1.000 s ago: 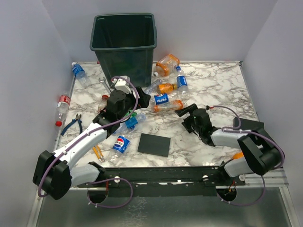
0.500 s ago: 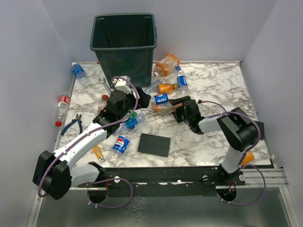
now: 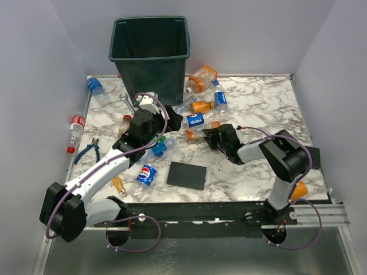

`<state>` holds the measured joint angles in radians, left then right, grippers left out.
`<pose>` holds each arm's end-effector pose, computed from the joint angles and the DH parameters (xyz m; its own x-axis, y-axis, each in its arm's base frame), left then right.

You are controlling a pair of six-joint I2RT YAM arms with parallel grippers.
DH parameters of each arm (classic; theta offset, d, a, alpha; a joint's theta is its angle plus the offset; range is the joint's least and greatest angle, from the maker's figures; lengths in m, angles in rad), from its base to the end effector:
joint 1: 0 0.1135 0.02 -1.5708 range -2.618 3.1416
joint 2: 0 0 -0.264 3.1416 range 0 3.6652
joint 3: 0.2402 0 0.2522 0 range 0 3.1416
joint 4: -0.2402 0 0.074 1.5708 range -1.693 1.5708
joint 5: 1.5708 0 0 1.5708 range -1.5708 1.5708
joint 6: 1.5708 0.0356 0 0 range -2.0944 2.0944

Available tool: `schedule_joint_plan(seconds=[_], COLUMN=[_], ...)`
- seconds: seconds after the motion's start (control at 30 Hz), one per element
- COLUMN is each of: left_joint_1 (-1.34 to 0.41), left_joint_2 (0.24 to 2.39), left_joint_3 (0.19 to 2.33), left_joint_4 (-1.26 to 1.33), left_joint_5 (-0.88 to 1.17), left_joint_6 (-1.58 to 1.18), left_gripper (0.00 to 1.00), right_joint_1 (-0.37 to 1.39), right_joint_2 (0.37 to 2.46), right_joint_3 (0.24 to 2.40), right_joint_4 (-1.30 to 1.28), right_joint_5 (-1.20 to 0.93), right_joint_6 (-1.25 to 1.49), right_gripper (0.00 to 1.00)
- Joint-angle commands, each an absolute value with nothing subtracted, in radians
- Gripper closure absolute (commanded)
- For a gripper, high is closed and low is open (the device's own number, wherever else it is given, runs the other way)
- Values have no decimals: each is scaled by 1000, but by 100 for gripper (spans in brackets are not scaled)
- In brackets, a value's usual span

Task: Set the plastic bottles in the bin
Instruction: Pick up the plastic bottle at the center of the board.

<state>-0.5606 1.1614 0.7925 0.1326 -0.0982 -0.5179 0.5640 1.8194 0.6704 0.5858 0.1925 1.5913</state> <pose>0.2317 -0.1414 0.2977 -0.3943 -0.3342 -0.8561 0.2915 0.8380 -0.4614 0.2843 0.1718 0.1123 -0.3786 0.9217 -0.0848 0.4591 0.2666 0.8475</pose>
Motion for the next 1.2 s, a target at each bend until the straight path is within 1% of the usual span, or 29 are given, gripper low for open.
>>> schedule_joint_plan(seconds=[0.0, 0.1, 0.2, 0.33, 0.37, 0.53, 0.6, 0.77, 0.9, 0.97, 1.07, 1.17], left_joint_1=[-569, -571, -575, -577, -576, -578, -577, -576, -575, -575, -574, -579], left_joint_2=[1146, 1142, 1135, 1139, 1143, 1163, 1174, 1195, 1212, 1227, 1282, 1371], left_joint_3=[779, 781, 781, 782, 783, 778, 775, 761, 762, 764, 804, 890], left_joint_4=[140, 136, 133, 136, 139, 177, 211, 349, 484, 558, 633, 646], left_joint_5=[-110, -115, -126, -124, -120, -79, -43, 83, 174, 236, 365, 522], left_joint_6=[-511, -505, -495, -499, -502, -530, -550, -618, -704, -749, -792, -827], left_gripper=[1, 1, 1, 1, 1, 1, 1, 1, 1, 1, 1, 1], right_joint_1=[569, 567, 564, 563, 563, 563, 564, 564, 565, 564, 564, 565], right_joint_2=[1824, 1752, 1593, 1278, 1195, 865, 791, 697, 677, 679, 677, 667], right_joint_3=[605, 527, 441, 377, 370, 400, 418, 463, 487, 500, 501, 493], right_joint_4=[549, 594, 571, 367, 319, 77, 16, -58, -57, -57, -24, -12], right_joint_5=[255, 249, 249, 271, 271, 193, 129, -90, -233, -295, -370, -385], right_joint_6=[1561, 1463, 1258, 997, 940, 672, 593, 477, 406, 372, 362, 362], right_gripper=[58, 64, 69, 82, 83, 89, 90, 93, 98, 99, 99, 99])
